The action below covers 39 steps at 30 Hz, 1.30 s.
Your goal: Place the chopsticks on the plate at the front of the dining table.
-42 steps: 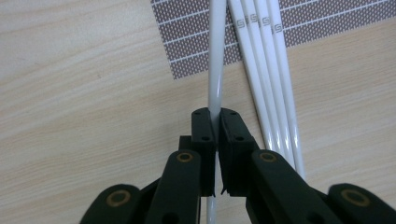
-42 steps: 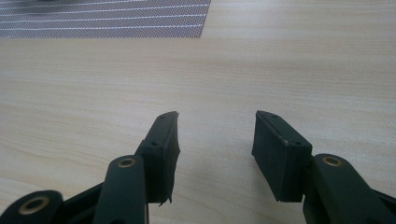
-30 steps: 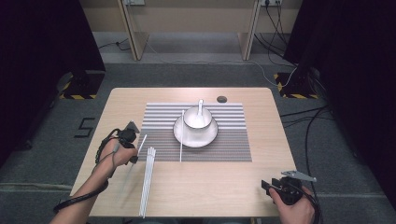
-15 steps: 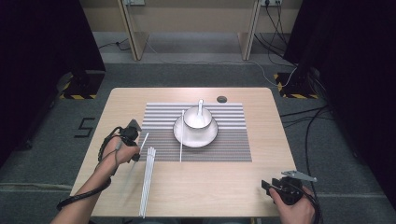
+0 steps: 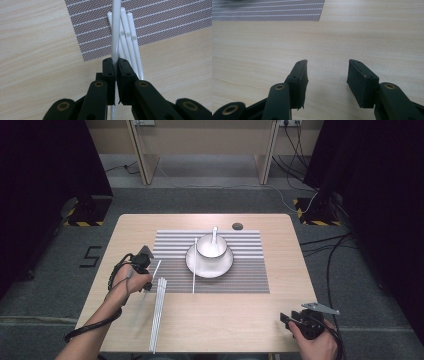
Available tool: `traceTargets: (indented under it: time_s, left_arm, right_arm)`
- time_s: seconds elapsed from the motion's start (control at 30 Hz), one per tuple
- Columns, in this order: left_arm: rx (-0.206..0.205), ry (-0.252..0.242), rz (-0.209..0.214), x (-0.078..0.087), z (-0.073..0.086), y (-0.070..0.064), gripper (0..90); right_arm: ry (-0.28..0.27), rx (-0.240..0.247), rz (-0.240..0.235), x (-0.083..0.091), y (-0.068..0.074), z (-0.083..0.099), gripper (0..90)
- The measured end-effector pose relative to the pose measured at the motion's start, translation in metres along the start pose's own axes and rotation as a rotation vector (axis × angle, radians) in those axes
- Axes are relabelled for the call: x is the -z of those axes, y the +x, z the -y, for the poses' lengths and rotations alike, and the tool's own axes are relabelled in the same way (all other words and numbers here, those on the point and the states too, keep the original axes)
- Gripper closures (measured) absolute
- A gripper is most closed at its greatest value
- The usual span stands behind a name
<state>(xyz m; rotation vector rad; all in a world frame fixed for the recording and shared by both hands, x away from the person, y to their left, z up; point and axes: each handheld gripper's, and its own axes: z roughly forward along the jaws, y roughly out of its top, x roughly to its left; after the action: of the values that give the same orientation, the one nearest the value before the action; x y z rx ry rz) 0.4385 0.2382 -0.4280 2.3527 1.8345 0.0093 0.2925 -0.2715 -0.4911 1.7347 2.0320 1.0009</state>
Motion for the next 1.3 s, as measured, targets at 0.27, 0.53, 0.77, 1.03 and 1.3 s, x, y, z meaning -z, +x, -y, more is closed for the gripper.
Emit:
traceTargets:
  time_s: [0.27, 0.53, 0.77, 1.03, 1.3]
  left_arm:
    - [-0.001, -0.005, -0.002, 0.001, -0.004, -0.001, 85.3]
    - [-0.001, -0.006, -0.001, 0.002, -0.008, -0.003, 85.3]
    - [-0.002, -0.008, 0.006, 0.002, -0.011, -0.004, 85.3]
    - [0.001, -0.012, 0.005, 0.002, -0.014, -0.006, 85.3]
    - [-0.002, -0.015, 0.004, 0.003, -0.019, -0.008, 85.3]
  right_arm:
    - [0.0, 0.0, 0.0, 0.0, 0.0, 0.0, 50.9]
    - [0.0, 0.0, 0.0, 0.0, 0.0, 0.0, 50.9]
    - [0.002, -0.001, 0.0, 0.0, 0.0, 0.0, 50.9]
    - [0.001, -0.001, 0.0, 0.0, 0.0, 0.0, 50.9]
    - [0.001, -0.002, 0.0, 0.0, 0.0, 0.0, 50.9]
